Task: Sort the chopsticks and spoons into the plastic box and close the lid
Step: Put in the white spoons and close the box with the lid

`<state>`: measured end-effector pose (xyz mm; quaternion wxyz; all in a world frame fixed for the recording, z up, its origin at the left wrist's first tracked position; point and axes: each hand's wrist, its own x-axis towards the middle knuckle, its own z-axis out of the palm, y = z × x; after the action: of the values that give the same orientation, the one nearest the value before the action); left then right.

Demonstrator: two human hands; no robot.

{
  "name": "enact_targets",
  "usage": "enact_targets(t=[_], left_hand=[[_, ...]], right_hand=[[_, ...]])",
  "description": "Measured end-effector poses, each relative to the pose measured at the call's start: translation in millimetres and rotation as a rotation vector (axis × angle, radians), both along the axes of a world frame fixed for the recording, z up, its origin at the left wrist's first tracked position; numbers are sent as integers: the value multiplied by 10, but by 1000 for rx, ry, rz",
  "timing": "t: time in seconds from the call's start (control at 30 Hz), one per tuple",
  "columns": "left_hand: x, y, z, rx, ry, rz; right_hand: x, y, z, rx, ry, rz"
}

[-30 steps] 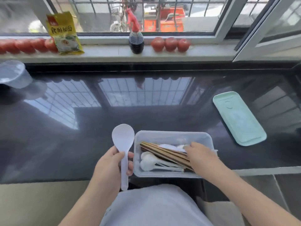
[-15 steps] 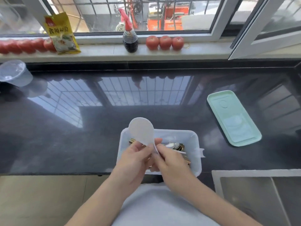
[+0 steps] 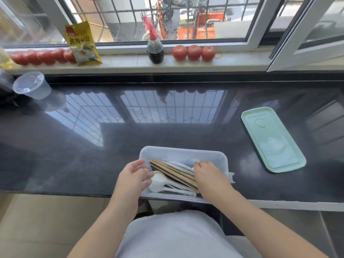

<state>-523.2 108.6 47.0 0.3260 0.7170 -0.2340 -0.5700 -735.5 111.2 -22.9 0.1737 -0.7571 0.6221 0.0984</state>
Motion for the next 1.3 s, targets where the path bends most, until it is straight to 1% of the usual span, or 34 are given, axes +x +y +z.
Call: enact_targets(t=[0.03, 0.1, 0.17, 0.23, 0.3, 0.37, 0.4, 0.43, 0.6, 0.67, 0.77, 0.87, 0.93, 0.97, 1.03, 1.07, 1.13, 1.2, 1.23, 1.3], left_hand=[[5, 3, 8, -1, 1, -1], [4, 10, 33, -10, -6, -9], [-29, 25, 39, -11, -21, -60], [-113, 40, 22, 4, -15, -136], [-242, 38, 4, 31, -10, -240], [-370, 4, 31, 48, -22, -347], [-429, -28, 60, 49, -27, -389], [-479, -64, 100, 42, -27, -423], [-710, -248, 246, -37, 14, -489], [-760, -257, 257, -46, 33, -503], [-747, -223, 232, -21, 38, -500], [-701, -226, 205, 3, 27, -458], [-680, -258, 197, 3, 30, -433], [-674, -273, 194, 0, 33, -426], [-680, -293, 191, -9, 55, -394], [-687, -303, 196, -25, 80, -348], [-688, -350, 231, -91, 143, -216], [-661, -439, 286, -183, 156, -113], [-623, -497, 309, -236, 129, -83], [-488, -618, 341, -347, 32, -28]], right_hand=[[-31, 50, -15, -28, -23, 9], [-135, 178, 30, -207, -135, -37], [-274, 280, 99, -407, -364, -162], [-452, 307, 149, -541, -576, -387], [-711, 259, 64, -571, -626, -691], [-1037, 157, -135, -467, -559, -950], [-1193, 114, -247, -378, -484, -1025], [-1330, 81, -353, -309, -393, -1042], [-1708, 143, -771, -224, 98, -840], [-1762, 221, -823, -179, 231, -758], [-1800, 282, -823, -146, 315, -651], [-1820, 263, -835, -179, 289, -671], [-1821, 188, -774, -287, 213, -732], [-1807, 119, -697, -381, 155, -756], [-1740, -47, -432, -617, -23, -823], [-1676, -136, -247, -724, -125, -842], [-1479, -265, 167, -884, -303, -813], [-1262, -315, 554, -956, -503, -768], [-1162, -330, 747, -950, -636, -767], [-1002, -385, 1075, -867, -953, -811]])
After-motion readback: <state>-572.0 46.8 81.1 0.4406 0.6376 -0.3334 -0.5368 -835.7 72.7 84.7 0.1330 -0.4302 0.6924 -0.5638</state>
